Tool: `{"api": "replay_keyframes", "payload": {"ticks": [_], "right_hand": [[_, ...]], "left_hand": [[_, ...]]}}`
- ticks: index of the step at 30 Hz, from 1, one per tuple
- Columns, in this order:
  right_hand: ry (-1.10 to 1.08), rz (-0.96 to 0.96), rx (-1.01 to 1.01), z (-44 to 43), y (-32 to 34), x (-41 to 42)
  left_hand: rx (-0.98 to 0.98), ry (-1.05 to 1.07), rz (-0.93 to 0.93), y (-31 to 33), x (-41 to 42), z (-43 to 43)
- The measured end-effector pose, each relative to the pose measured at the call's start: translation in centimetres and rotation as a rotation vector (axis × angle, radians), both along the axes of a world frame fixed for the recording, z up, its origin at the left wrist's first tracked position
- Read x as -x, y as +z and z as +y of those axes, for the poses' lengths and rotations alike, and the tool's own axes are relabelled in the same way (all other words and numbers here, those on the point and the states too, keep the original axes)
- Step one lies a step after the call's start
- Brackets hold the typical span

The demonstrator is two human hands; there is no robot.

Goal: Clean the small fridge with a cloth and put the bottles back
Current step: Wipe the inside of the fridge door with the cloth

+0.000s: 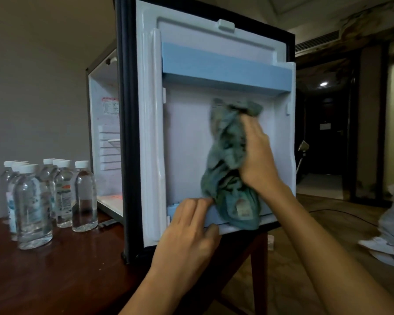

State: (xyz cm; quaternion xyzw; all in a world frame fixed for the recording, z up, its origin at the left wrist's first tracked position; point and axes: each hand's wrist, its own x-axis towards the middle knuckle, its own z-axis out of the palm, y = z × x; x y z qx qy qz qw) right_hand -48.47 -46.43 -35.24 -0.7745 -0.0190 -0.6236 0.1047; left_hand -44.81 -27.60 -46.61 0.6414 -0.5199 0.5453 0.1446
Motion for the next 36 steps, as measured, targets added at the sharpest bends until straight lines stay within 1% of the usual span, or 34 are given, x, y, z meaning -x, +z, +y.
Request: {"api": "replay_keyframes", "payload": {"ticks": [3,5,7,8,10,13,14,16,18,20,22,25,28,30,32,33,36], "right_hand": [[0.007,-0.148,-0.312,-1.6,-0.2,0.2],[0.039,-0.236,-0.438,-0.5,0.5,-0.5],[0.075,-0.304,-0.492,1.8,1.9,-1.4],[0.1,-0.319,-0.475,3.1,2.6,-1.8],[0.126,-0.291,-0.337,5.8,3.2,-2.6],[0.095,-0.096,0.048,8.0,1.5,-3.3],[0.097,-0.031,0.144,7.9,1.0,-3.0],[0.117,0.059,0.242,6.4,0.5,-2.0],[0.106,0.108,0.251,4.2,-0.1,-1.0],[0.058,0.129,0.199,2.5,-1.0,-0.3],[0.008,0.11,0.118,1.3,-2.1,0.4],[-0.047,0.004,-0.085,-0.3,-2.5,0.9],[-0.07,-0.141,-0.379,0.0,-0.5,0.1],[-0.164,-0.18,-0.498,1.6,1.0,-0.9],[-0.203,-0.201,-0.483,3.9,2.2,-1.7],[-0.184,-0.207,-0.424,5.0,2.5,-2.1],[-0.148,-0.165,-0.086,8.2,3.1,-3.5]], "left_hand": [[-0.02,0.007,0.005,0.0,0.0,0.0],[-0.029,0.004,0.01,0.0,0.0,0.1],[-0.029,-0.003,0.008,0.1,0.1,0.1],[-0.028,-0.006,0.007,0.1,0.1,0.1],[-0.026,-0.011,0.004,0.1,0.1,0.1],[-0.027,-0.019,0.008,0.3,0.1,0.3],[-0.025,-0.026,0.01,0.4,0.1,0.3],[-0.027,-0.029,0.01,0.4,0.2,0.3],[-0.018,-0.029,0.011,0.4,0.4,0.2],[-0.009,-0.027,0.018,0.5,0.4,0.2],[-0.013,-0.028,0.024,0.5,0.4,0.2],[-0.024,-0.026,0.043,0.3,0.3,0.2],[-0.027,-0.019,0.063,0.0,0.2,0.1],[-0.03,-0.013,0.064,0.1,0.3,0.2],[-0.037,-0.01,0.042,0.1,0.3,0.2],[-0.038,-0.013,0.03,0.1,0.2,0.1],[-0.029,-0.023,0.0,0.0,0.0,-0.1]]}}
